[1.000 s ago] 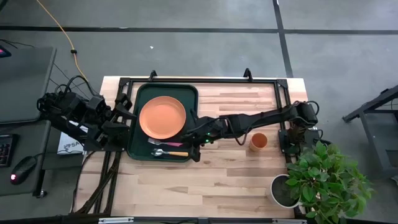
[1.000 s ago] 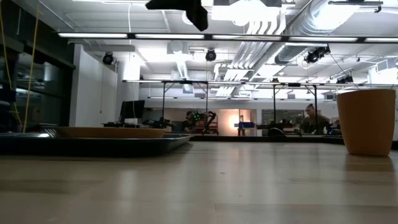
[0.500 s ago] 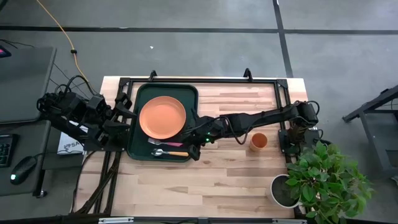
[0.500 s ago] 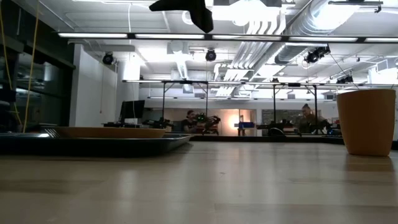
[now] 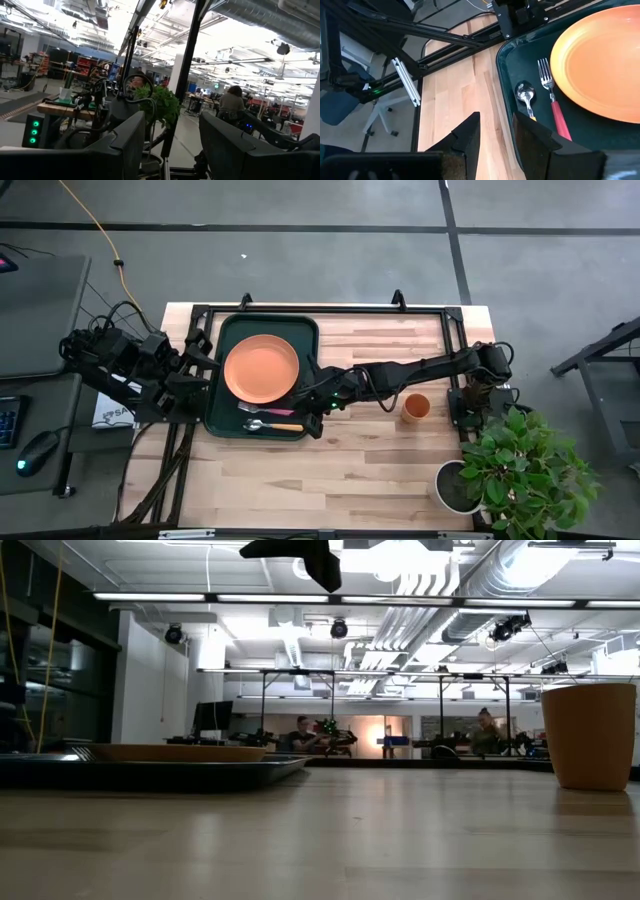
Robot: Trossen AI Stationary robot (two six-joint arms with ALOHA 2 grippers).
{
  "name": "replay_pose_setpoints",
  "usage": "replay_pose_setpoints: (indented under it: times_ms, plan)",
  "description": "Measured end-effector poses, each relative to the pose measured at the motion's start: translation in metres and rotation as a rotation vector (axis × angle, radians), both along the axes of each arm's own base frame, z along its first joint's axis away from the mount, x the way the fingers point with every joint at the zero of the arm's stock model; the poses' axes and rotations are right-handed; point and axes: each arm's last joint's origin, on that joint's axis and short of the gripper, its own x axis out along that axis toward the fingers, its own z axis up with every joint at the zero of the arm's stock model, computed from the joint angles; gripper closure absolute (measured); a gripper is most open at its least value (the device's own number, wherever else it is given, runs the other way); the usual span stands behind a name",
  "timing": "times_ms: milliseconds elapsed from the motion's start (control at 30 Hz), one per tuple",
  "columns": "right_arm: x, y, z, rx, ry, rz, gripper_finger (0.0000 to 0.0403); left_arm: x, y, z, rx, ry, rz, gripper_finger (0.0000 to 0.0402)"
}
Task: Pick and place plate/cup/fork/spoon on tray
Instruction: Put the yellow spoon on the black serving tray to the right side of the pink fork
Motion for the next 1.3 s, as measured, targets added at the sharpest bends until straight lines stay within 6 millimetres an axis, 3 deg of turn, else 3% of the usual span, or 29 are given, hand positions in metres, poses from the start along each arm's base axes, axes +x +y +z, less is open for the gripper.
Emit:
replay_pose_setpoints:
  times_ms: [1300]
  plan:
    - [-0.0019, 0.0023, -0.002, 0.058, 0.035, 0.063, 0.0295, -0.0002, -0.0014, 0.0, 0.001, -0.001, -0.043, 0.0229]
